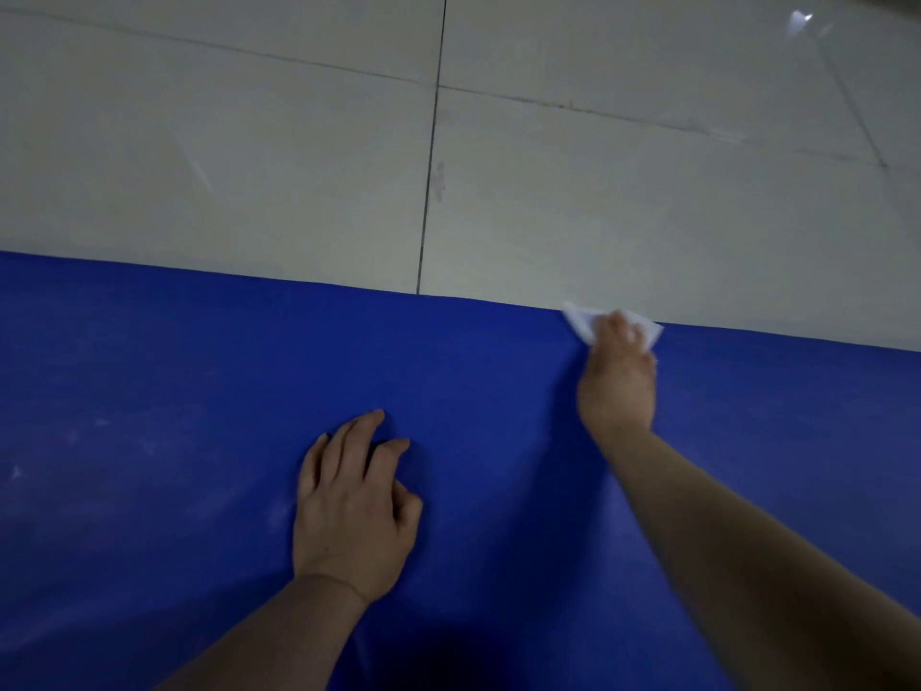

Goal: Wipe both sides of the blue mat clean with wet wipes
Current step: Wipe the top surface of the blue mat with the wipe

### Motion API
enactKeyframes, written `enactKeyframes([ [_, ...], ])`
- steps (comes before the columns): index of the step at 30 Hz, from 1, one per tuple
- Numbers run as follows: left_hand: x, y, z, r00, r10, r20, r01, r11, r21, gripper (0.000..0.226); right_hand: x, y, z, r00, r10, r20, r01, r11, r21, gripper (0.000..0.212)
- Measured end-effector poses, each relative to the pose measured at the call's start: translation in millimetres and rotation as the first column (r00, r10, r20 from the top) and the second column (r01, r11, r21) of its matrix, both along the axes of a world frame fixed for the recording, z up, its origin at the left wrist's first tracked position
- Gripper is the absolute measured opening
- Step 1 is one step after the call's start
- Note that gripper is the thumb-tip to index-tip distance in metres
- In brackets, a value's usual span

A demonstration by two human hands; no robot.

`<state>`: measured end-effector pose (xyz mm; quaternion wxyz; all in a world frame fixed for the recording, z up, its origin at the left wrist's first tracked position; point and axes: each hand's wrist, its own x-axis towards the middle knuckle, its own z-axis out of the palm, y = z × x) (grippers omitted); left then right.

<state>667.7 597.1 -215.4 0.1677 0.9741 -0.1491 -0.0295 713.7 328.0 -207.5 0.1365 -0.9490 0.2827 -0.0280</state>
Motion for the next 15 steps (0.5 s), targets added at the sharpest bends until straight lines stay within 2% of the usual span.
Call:
enactKeyframes([
  [2, 0, 1, -1, 1.0, 0.0, -0.002, 0.0, 1.0, 0.001, 0.044, -5, -12, -4, 0.998, -0.061, -0.018, 0.06, 0.998, -0.026, 0.043],
  [4, 0, 1, -2, 1.0, 0.001, -0.003, -0.001, 1.0, 0.001, 0.044, -4, 9, -5, 0.999, -0.018, -0.041, 0.015, 0.997, -0.078, 0.046],
  [7, 0, 1, -1, 1.0, 0.005, -0.015, -0.005, 1.0, 0.001, 0.044, -5, 58, -8, 0.951, 0.306, -0.047, -0.308, 0.949, -0.06, 0.05],
  [9, 0, 0, 0, 1.0, 0.005, -0.012, -0.005, 1.0, -0.005, 0.044, -11, 62, -9, 0.921, 0.387, -0.042, -0.387, 0.922, 0.012, 0.052],
  [10, 0, 0, 0, 1.0, 0.003, -0.008, -0.003, 1.0, -0.007, 0.044, -13, 50, -9, 0.942, 0.334, -0.026, -0.333, 0.943, 0.018, 0.051],
  [13, 0, 1, -1, 1.0, 0.001, 0.001, -0.001, 1.0, -0.008, 0.044, -21, 15, -9, 1.0, -0.016, -0.011, 0.016, 1.0, 0.012, 0.046],
  [15, -1, 1, -2, 1.0, 0.0, 0.002, 0.0, 1.0, -0.01, 0.044, -25, 28, -5, 0.998, -0.066, -0.025, 0.065, 0.997, -0.029, 0.047],
])
